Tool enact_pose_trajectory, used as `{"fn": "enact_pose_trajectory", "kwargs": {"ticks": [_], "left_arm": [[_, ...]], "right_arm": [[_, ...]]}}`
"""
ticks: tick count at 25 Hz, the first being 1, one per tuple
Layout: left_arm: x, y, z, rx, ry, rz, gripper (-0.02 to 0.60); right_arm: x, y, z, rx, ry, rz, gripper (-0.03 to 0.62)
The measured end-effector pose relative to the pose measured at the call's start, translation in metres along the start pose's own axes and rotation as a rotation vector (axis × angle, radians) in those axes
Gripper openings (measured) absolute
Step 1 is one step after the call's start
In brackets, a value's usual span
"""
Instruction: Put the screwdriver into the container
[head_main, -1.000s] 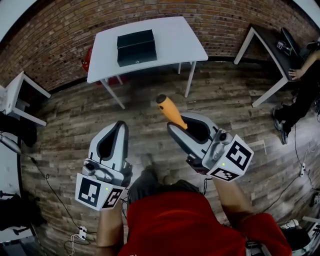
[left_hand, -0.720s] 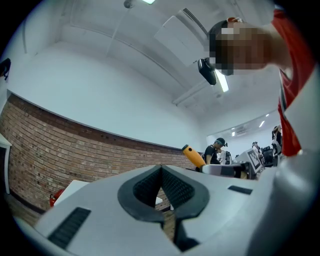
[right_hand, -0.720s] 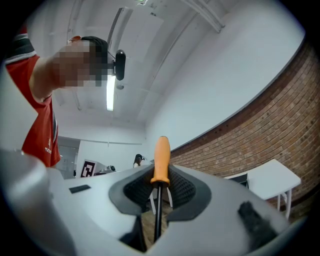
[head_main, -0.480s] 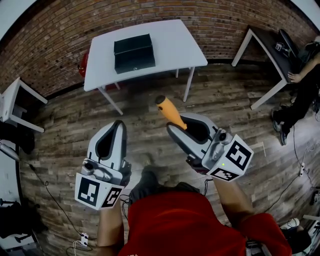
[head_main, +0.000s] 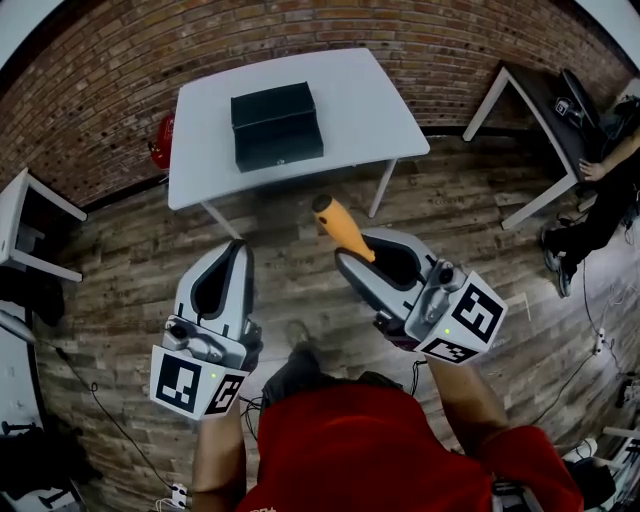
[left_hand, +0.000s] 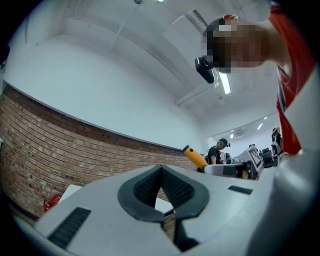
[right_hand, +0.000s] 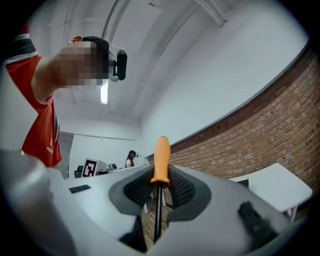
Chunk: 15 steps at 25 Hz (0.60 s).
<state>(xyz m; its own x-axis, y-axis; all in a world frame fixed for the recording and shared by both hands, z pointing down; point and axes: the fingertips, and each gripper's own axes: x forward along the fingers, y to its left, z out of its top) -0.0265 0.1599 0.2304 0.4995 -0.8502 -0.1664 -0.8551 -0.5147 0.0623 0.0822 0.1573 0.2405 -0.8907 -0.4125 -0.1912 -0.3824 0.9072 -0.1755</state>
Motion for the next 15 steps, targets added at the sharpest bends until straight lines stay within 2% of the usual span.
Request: {"fn": "enact_pose_trajectory", "kwargs": {"ticks": [15], "left_arm": [[0.081, 0.142, -0.007, -0.007, 0.021, -0.11, 0.012]], "right_arm": [[0.135, -0.089, -0.015, -0.017, 0.026, -0.079, 0.087]]}}
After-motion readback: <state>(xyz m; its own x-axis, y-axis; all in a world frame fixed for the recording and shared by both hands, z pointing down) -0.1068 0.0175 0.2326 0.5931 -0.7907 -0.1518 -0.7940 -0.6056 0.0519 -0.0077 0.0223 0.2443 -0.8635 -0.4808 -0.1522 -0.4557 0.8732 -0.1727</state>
